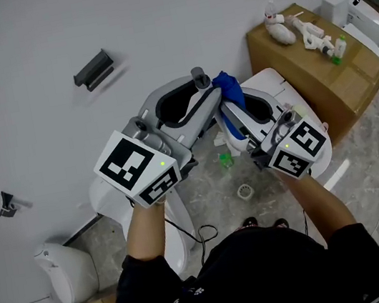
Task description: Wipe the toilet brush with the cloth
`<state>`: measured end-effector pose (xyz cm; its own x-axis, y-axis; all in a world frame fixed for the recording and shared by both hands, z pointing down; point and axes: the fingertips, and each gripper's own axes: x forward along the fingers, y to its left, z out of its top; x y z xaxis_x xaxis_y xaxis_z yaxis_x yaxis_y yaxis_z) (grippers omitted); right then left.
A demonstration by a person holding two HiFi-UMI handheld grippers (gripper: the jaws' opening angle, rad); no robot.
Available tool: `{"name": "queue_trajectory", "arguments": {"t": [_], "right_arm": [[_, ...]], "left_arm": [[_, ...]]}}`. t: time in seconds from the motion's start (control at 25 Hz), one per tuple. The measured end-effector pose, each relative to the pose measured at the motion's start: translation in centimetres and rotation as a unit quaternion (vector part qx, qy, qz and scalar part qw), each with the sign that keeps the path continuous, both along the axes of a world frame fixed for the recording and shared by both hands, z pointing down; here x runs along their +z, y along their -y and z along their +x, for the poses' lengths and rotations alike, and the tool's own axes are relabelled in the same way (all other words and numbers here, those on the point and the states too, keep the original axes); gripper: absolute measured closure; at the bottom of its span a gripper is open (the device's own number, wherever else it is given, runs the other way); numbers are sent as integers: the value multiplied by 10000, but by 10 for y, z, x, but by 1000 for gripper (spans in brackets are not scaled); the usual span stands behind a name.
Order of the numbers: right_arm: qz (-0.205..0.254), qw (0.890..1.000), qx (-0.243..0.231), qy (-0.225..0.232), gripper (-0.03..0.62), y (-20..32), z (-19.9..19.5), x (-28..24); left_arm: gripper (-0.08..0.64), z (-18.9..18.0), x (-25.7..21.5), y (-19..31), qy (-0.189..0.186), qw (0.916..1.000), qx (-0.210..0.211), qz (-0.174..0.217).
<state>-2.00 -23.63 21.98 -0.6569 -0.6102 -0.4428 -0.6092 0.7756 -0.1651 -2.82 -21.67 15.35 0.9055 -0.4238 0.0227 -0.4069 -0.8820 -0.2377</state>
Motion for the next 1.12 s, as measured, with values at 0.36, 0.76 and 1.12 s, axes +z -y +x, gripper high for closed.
{"name": "queue_trajectory", "arguments": {"t": [0.36,0.76,1.12], "right_arm": [[-110,9998,56,-168,528,2,-2,13],[-220,9994,73,-252,528,5,-4,29],[-322,9994,64,-100,528,2,-1,36]], "left_arm": [[459,0,-4,-4,14,10000,40,6],[459,0,-6,-7,11,10000,75,45],[459,2,-12,-14,-61,9999,114,86]]}}
